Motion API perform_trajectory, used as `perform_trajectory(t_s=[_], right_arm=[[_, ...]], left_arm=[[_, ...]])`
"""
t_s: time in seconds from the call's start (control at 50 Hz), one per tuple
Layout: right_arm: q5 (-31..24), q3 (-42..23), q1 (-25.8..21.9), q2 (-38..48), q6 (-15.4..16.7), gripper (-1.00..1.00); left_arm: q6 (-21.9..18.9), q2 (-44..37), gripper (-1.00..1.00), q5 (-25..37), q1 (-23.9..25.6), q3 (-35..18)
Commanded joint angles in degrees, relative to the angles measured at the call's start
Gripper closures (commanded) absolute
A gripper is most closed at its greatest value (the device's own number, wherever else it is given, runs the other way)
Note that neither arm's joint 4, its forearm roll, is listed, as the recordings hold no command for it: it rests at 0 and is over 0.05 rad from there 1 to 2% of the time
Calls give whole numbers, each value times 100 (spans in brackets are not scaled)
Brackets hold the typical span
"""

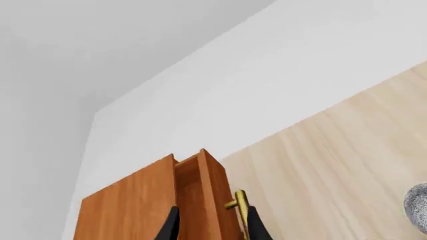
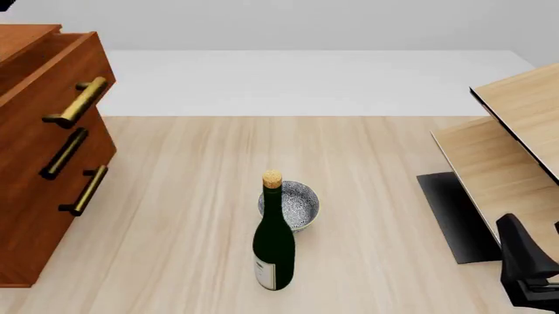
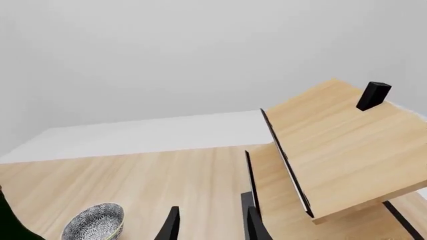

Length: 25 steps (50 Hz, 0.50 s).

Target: Close the bottom drawer of the cabinet and open the top drawer.

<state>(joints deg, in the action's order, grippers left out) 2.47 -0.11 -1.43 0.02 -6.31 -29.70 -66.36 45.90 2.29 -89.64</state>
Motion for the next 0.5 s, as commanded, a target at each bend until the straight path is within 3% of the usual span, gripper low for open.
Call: perform_trajectory(t_s=[0.02,0.06,0.12,0.14,0.16,0.2,0.3,0.32,0.36,0.4,0.5], right_arm=[[-5,0,-6,0,-6,-100],[-3,0,-8,0,-9,-100],[-3,0,2,0,-6,-100],[-2,0,3,0,-9,-100],[-3,0,-3,0,-3,-100],[-6,0,-8,0,-3,-100],[-8,0,-18,0,6,-100],[-8,0,-14,0,8,-100],[-8,0,-13,0,12,-100],[-7,0,-10,0,15,-100],[-11,-1,-12,0,23,-100]], left_arm=[[894,-299,-100,862,-139,-665],[881,-254,-100,891,-208,-654],[1160,-249,-100,1044,-548,-692],[1274,-323,-100,1132,-429,-687],[1313,-251,-100,1120,-722,-614],[1400,-305,-100,1153,-563,-550],[1299,-169,-100,1042,-799,-371],[1549,-281,-100,1187,-788,-445],[1399,-217,-100,1108,-848,-381],[1599,-257,-100,1148,-839,-302],[1647,-188,-100,1075,-842,-136]])
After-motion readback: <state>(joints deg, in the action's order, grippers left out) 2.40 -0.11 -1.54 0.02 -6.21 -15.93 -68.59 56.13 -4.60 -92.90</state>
